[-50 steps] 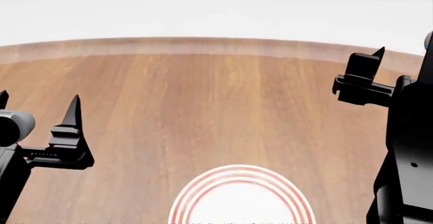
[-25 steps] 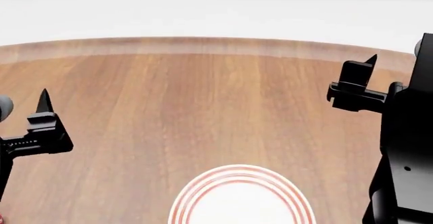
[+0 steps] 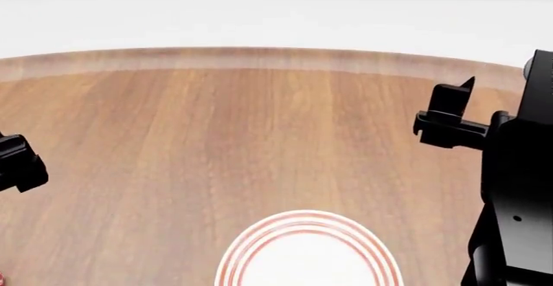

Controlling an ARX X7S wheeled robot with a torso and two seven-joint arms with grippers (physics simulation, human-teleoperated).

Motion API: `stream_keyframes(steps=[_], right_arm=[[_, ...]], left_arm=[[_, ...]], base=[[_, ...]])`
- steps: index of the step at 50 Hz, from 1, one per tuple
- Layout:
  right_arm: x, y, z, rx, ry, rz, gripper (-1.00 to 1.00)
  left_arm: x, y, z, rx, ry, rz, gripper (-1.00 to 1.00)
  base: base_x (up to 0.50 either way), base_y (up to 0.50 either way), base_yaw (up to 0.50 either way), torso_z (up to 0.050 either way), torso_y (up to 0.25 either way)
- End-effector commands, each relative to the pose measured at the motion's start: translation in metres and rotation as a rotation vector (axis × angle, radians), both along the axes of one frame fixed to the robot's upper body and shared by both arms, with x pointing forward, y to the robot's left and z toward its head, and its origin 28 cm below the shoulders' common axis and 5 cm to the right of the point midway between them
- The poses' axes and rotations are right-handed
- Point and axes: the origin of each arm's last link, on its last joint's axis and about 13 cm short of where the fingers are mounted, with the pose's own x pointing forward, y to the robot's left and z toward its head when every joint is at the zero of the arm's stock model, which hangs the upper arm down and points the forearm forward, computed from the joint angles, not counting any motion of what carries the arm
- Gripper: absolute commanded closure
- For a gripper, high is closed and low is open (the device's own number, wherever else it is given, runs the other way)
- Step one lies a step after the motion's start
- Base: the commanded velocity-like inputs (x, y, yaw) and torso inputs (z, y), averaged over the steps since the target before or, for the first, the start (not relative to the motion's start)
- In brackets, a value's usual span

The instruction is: Pick up the red mug and put it on the plate

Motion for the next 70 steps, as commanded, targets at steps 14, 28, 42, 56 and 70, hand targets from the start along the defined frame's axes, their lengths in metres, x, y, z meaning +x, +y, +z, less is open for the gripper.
stream_keyframes(steps=[14,28,42,56,70], right_arm=[[0.003,0.002,-0.006,0.004,0.017,0.016,-1.0],[0.005,0.003,-0.008,0.003,0.027,0.02,-1.0],[0.005,0.004,-0.008,0.004,0.027,0.025,-1.0],[0.007,0.004,-0.011,0.005,0.034,0.028,-1.0],[0.007,0.004,-0.013,0.008,0.04,0.029,-1.0]], left_arm=[[0.016,0.005,-0.018,-0.051,0.12,0.172,-1.0],[0.024,0.008,-0.028,-0.09,0.2,0.201,-1.0],[0.026,0.01,-0.036,-0.117,0.237,0.197,-1.0],[0.03,0.013,-0.046,-0.151,0.278,0.211,-1.0],[0.037,0.018,-0.06,-0.163,0.314,0.233,-1.0]], base=[[0.0,0.0,0.0,0.0,0.0],[0.0,0.0,0.0,0.0,0.0],[0.0,0.0,0.0,0.0,0.0],[0.0,0.0,0.0,0.0,0.0],[0.0,0.0,0.0,0.0,0.001]])
